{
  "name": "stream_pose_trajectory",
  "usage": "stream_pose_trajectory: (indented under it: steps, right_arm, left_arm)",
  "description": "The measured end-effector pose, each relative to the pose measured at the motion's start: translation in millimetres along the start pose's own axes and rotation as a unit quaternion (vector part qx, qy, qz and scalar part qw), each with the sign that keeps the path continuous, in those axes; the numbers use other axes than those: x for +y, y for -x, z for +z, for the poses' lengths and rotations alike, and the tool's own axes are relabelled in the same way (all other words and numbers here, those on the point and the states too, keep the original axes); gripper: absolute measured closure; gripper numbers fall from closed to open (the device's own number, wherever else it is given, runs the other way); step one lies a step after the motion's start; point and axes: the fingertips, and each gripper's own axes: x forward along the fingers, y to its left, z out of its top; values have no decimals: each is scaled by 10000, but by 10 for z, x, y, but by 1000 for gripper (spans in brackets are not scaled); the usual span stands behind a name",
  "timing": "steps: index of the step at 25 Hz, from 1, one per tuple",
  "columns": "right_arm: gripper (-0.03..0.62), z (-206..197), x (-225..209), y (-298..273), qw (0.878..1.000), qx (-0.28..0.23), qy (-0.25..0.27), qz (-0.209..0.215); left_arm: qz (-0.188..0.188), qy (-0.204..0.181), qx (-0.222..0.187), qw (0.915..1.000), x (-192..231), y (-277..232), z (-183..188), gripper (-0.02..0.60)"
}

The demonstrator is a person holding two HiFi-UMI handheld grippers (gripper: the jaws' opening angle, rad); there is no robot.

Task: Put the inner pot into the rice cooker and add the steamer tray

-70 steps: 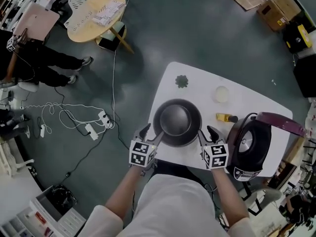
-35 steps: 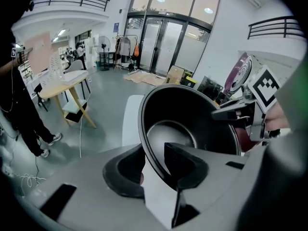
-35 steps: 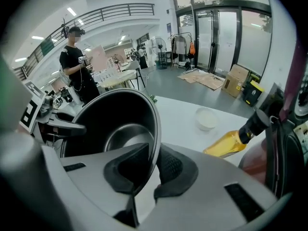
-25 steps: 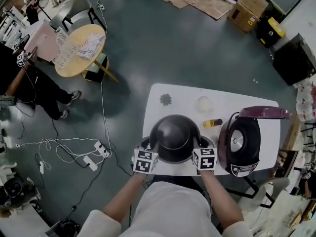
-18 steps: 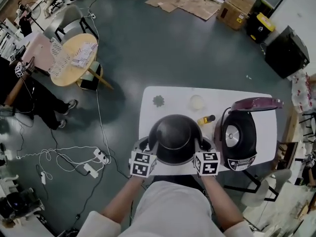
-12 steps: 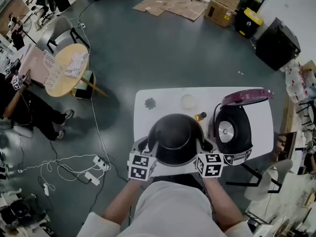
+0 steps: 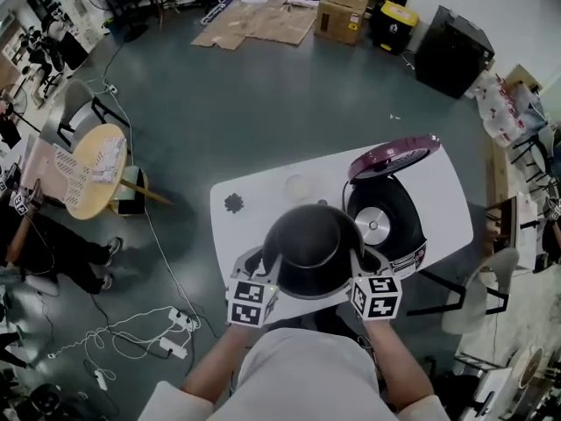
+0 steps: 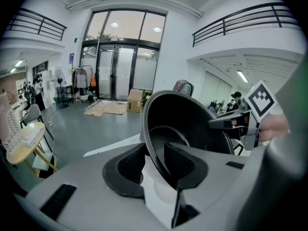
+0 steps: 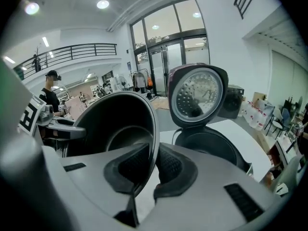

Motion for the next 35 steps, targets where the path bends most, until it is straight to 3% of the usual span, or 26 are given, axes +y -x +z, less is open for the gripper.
stream_pose_trajectory:
  steps: [20,35]
  right_arm:
    - [546,-57,-1678,591,9988,-149,-230,-400]
    - [548,-22,-2432,371,9988,-54,-217,-442]
  left_arm:
    - [-313,-385,31,9988,-1508,-837,414,436]
    - [-322,-348,242,9986,-1889,-1493,602,434]
